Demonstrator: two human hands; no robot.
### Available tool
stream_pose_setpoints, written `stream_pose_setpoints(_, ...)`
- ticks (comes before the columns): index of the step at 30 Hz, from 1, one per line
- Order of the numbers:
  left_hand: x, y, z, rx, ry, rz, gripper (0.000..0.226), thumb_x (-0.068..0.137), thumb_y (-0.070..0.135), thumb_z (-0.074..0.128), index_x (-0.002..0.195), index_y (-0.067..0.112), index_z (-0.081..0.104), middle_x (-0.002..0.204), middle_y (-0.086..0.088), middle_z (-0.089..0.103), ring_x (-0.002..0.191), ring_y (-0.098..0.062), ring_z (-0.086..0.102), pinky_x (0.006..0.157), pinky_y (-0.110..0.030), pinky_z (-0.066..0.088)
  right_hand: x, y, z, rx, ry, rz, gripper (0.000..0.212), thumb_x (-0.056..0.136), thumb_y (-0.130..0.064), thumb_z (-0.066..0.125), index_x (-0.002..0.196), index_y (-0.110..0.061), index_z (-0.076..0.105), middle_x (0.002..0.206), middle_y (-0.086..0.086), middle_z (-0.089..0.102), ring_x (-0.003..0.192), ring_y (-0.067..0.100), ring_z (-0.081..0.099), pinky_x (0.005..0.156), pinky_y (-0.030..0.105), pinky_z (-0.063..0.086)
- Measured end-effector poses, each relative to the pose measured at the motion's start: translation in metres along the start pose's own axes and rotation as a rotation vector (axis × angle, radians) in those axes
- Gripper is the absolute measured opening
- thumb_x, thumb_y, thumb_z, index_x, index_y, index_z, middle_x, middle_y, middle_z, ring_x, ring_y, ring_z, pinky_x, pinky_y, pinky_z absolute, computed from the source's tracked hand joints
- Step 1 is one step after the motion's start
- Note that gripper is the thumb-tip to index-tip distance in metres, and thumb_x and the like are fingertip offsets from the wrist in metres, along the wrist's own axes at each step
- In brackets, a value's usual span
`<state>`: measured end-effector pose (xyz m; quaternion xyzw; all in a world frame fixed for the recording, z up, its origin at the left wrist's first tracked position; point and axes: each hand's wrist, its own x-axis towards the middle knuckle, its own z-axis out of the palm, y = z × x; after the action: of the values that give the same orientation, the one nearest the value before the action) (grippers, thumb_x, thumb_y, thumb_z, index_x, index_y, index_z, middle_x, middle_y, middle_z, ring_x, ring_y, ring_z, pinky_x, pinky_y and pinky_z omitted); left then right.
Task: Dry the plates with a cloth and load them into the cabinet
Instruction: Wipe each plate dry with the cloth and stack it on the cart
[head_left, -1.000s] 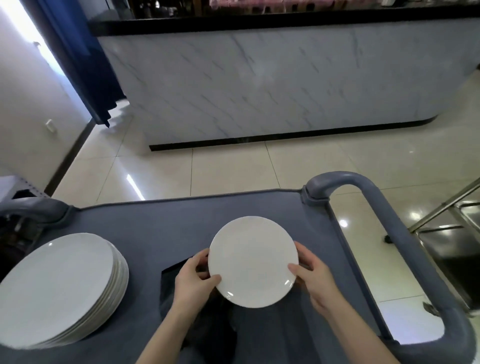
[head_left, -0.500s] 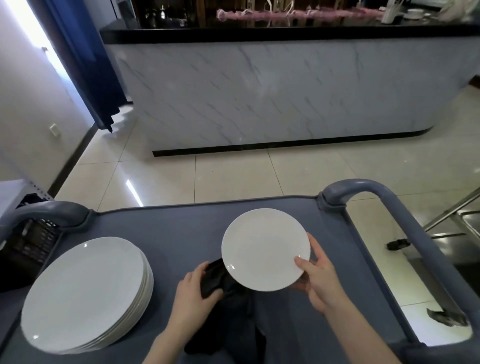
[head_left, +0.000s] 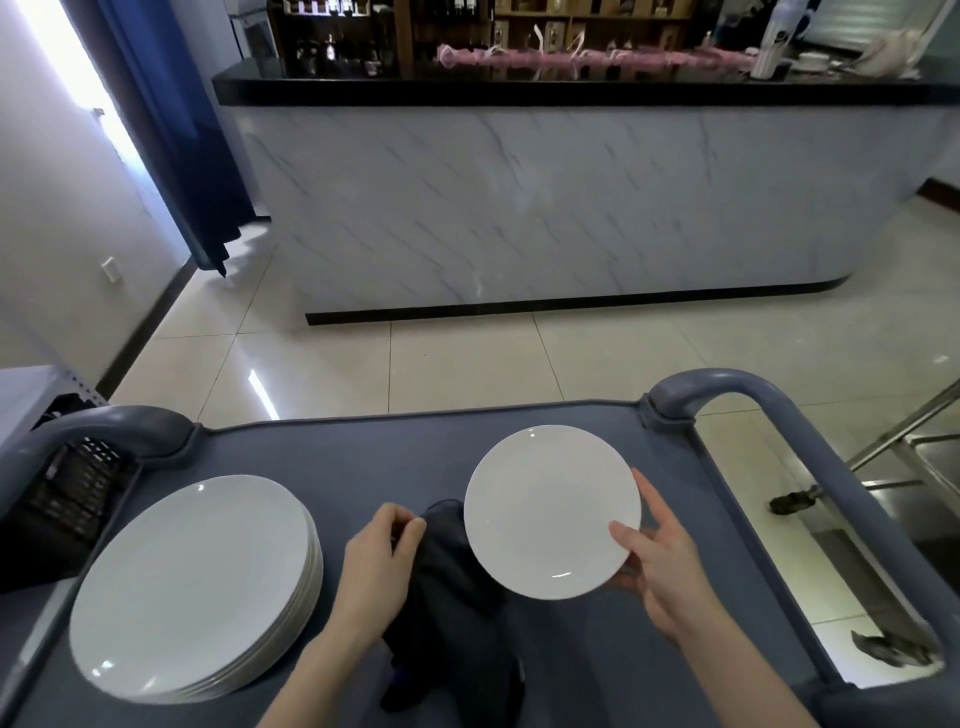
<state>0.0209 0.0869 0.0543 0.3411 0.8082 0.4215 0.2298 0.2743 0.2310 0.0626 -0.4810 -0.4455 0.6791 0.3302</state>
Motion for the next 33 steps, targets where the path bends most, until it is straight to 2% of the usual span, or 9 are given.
stream_pose_setpoints(6,-0.002,0.044,-0.035,-0.198,0.087,0.089,0.014,0.099,0.026,0.054,0.087,0.030,0.059,0.082,0.013,0.066,0.076,0.003,0.059,0.063,-0.010,0.044,-0.007,-0.005,0.006,-0.064,-0.055,-0.042,0.066,0.093,0.002,0.059,0.132,-0.051,0.053,0.101,0.000,0.075,0.091,0.029,0.071,0.062,0.046,0.060)
stream_pose_setpoints(10,-0.006,0.071,-0.039,-0.268,-0.017,0.249,0.018,0.097,0.018,0.058,0.091,0.033,0.067,0.091,0.018,0.070,0.086,0.004,0.063,0.074,-0.007,0.045,-0.015,-0.003,0.019,-0.055,-0.115,-0.035,0.065,0.093,0.003,0.058,0.129,-0.052,0.055,0.101,0.002,0.075,0.092,0.030,0.070,0.060,0.043,0.058)
stream_pose_setpoints(14,-0.010,0.068,-0.012,-0.051,-0.389,0.348,0.033,0.103,0.019,0.047,0.121,0.041,0.064,0.116,0.033,0.064,0.117,0.016,0.049,0.110,-0.021,0.034,-0.023,0.000,0.035,-0.020,-0.156,-0.033,0.065,0.093,0.003,0.058,0.131,-0.049,0.055,0.104,0.013,0.074,0.089,0.032,0.070,0.062,0.044,0.059)
stream_pose_setpoints(16,-0.008,0.053,-0.005,0.208,-0.349,0.472,0.040,0.101,0.018,0.047,0.131,0.044,0.055,0.130,0.035,0.052,0.127,0.018,0.035,0.119,-0.030,0.019,-0.027,0.000,0.038,0.007,-0.175,-0.036,0.064,0.093,0.004,0.057,0.133,-0.046,0.054,0.104,0.013,0.074,0.086,0.030,0.071,0.064,0.045,0.058)
stream_pose_setpoints(21,-0.014,0.033,-0.009,0.435,-0.284,0.574,0.057,0.103,0.037,0.040,0.151,0.043,0.009,0.158,0.027,0.005,0.149,0.002,0.001,0.121,-0.021,-0.002,-0.030,-0.005,0.039,0.105,-0.162,-0.031,0.063,0.091,0.005,0.057,0.132,-0.044,0.056,0.113,0.008,0.072,0.084,0.029,0.071,0.063,0.045,0.058)
stream_pose_setpoints(26,-0.045,0.048,0.006,0.434,-0.388,0.653,0.052,0.103,0.036,0.033,0.153,0.041,0.018,0.157,0.026,0.020,0.145,0.000,0.019,0.118,-0.020,0.011,-0.029,-0.014,0.050,0.133,-0.126,-0.052,0.065,0.093,0.008,0.053,0.135,-0.042,0.053,0.105,0.002,0.075,0.081,0.026,0.070,0.059,0.040,0.057)
stream_pose_setpoints(29,-0.057,0.065,0.024,0.336,-0.452,0.657,0.055,0.101,0.036,0.030,0.154,0.040,0.014,0.155,0.023,0.028,0.142,0.004,0.020,0.117,-0.017,0.009,-0.034,-0.016,0.058,0.089,-0.165,-0.083,0.061,0.097,0.001,0.050,0.136,-0.046,0.051,0.113,0.000,0.074,0.093,0.023,0.072,0.067,0.037,0.056)
stream_pose_setpoints(31,-0.046,0.075,0.031,0.378,-0.403,0.665,0.055,0.103,0.033,0.027,0.155,0.037,0.012,0.157,0.021,0.028,0.146,0.003,0.012,0.122,-0.030,0.003,-0.039,-0.017,0.060,0.075,-0.203,-0.087,0.055,0.101,-0.005,0.048,0.135,-0.048,0.051,0.117,0.002,0.073,0.097,0.023,0.072,0.068,0.037,0.055)
stream_pose_setpoints(33,-0.031,0.082,0.034,0.460,-0.383,0.677,0.054,0.104,0.034,0.026,0.154,0.042,0.009,0.160,0.029,0.009,0.147,0.004,-0.011,0.122,-0.039,-0.011,-0.041,-0.019,0.058,0.081,-0.216,-0.072,0.052,0.101,-0.008,0.050,0.135,-0.047,0.051,0.117,0.003,0.073,0.094,0.023,0.072,0.063,0.034,0.056)
